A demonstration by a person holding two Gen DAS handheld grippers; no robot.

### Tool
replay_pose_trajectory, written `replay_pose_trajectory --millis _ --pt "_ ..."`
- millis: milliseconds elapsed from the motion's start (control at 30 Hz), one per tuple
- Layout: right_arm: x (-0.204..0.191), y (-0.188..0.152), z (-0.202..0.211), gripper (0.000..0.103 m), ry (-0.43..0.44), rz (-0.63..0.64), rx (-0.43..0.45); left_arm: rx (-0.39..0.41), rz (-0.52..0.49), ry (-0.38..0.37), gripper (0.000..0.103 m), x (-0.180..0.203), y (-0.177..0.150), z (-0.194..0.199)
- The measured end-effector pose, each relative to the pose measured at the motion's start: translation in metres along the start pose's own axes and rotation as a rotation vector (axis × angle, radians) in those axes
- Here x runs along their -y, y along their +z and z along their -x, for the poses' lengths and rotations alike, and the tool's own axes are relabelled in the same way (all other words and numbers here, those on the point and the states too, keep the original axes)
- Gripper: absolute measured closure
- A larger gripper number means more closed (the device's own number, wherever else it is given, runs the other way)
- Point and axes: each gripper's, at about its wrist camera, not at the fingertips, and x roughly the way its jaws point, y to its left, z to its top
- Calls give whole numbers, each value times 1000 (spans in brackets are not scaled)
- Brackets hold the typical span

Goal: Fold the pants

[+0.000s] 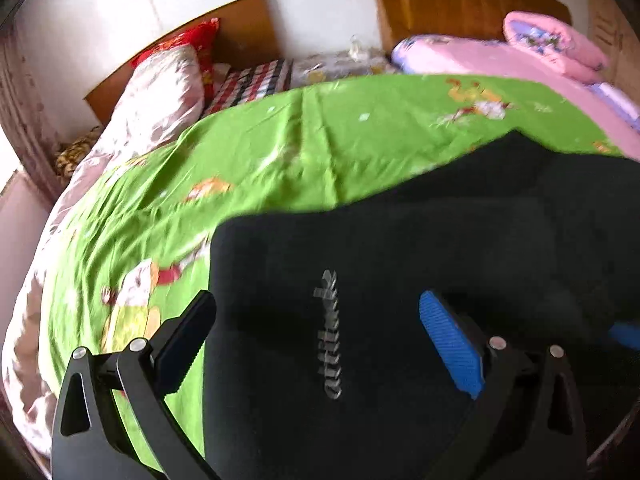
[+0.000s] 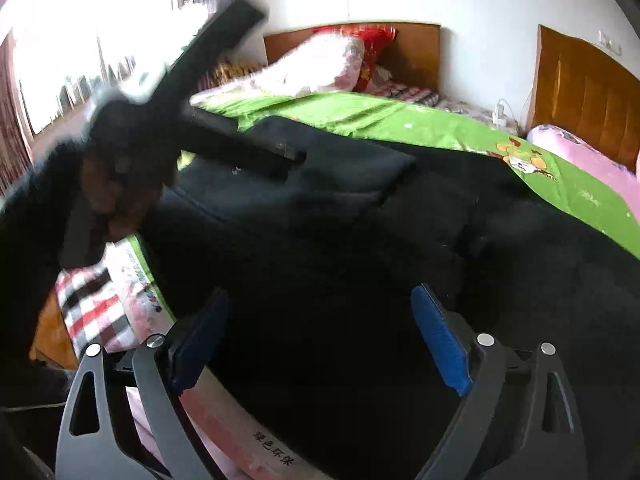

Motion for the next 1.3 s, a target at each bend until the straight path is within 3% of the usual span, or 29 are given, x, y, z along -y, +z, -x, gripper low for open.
replay_pose_trajectory --millis 233,300,533,633,733,967,1067,1133,1300 --pt "8 -6 17 15 -34 -43 29 139 -39 -22 2 23 -28 53" --pt "13 -16 4 14 -45 -63 -25 127 -62 -35 2 30 -37 51" --pt "14 -21 21 13 -36 -99 12 81 -43 -60 1 34 -46 31" --pt "24 -25 39 13 -91 -114 43 83 -46 -51 1 36 -47 32" --pt "47 -40 40 13 -148 -160 -7 84 -42 -49 1 36 -47 31" --pt "51 -49 52 13 -154 -158 22 77 -43 -15 2 41 -45 39" --pt "58 -51 70 13 -179 -170 83 117 -75 -68 2 53 -43 59" --pt "69 -52 79 13 -252 -170 101 144 -106 -110 2 67 -40 71" --pt "103 -68 84 13 -341 -245 36 142 -213 -158 2 114 -37 68"
